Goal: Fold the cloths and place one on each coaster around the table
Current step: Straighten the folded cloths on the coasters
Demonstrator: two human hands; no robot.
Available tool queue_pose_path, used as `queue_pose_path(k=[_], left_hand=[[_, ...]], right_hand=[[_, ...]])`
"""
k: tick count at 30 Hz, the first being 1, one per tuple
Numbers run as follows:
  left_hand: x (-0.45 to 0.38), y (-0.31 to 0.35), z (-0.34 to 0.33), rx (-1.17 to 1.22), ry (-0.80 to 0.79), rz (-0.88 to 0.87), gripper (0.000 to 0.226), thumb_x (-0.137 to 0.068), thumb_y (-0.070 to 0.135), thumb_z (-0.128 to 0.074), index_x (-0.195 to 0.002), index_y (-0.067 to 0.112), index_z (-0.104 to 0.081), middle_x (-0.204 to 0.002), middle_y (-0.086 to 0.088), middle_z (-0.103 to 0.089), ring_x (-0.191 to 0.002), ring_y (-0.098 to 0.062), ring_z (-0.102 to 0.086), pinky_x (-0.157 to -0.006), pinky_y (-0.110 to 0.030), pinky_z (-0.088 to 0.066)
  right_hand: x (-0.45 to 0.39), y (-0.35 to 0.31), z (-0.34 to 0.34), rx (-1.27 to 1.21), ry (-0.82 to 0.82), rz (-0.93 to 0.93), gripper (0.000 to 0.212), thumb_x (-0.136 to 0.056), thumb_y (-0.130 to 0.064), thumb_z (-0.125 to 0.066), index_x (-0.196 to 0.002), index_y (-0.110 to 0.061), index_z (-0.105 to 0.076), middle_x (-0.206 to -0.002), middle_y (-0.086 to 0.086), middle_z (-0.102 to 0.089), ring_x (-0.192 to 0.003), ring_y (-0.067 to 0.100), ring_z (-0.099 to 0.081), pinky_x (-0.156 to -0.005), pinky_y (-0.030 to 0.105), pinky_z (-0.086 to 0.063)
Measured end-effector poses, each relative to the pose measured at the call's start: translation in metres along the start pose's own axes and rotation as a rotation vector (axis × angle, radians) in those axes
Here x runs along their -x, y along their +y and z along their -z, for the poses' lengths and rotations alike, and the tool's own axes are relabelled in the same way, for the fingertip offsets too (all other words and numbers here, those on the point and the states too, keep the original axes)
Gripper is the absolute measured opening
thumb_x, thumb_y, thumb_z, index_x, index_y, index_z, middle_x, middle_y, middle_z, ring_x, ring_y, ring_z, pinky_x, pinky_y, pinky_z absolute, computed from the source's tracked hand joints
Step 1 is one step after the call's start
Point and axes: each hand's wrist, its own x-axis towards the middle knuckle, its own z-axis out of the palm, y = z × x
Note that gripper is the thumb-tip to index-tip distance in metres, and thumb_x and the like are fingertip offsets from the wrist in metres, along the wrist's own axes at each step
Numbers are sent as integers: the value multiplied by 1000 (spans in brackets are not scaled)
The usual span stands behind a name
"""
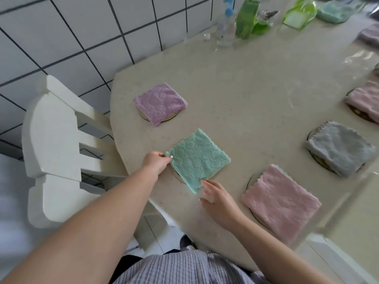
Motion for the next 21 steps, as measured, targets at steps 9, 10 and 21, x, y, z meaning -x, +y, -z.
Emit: queue_pose_path(k=[9, 10, 21], left_hand=[[-1, 0, -2, -63, 10, -18, 23, -87, 27, -61, -90, 4, -67, -92, -17, -65, -87, -31, -59, -65, -26, -34], [-1, 0, -1, -39, -7, -7, 20, -87, 27, -61, -83, 7, -66, -84, -14, -64, -78, -28, -57, -62, -26, -34], [10, -11, 6, -267, 132, -527, 39, -82, 51, -55, -97, 16, -54, -91, 0, -54, -85, -18, -52, -72, -29, -41]], right_hand=[[-3, 6, 2, 106, -68, 76, 60, -90, -22, -54, -144, -16, -29, -149, -2, -28, -129, 15, -42, -107, 30, -33], [-3, 7, 1, 144, -72, 83, 61, -90, -23, -53, -145, -18, -28, -150, -3, -27, -132, 15, -38, -108, 31, -32], [5, 12, -5, 69, 305, 28, 42, -85, -15, -59, -126, -25, -55, -117, -11, -45, -103, 7, -53, -92, 29, -47]])
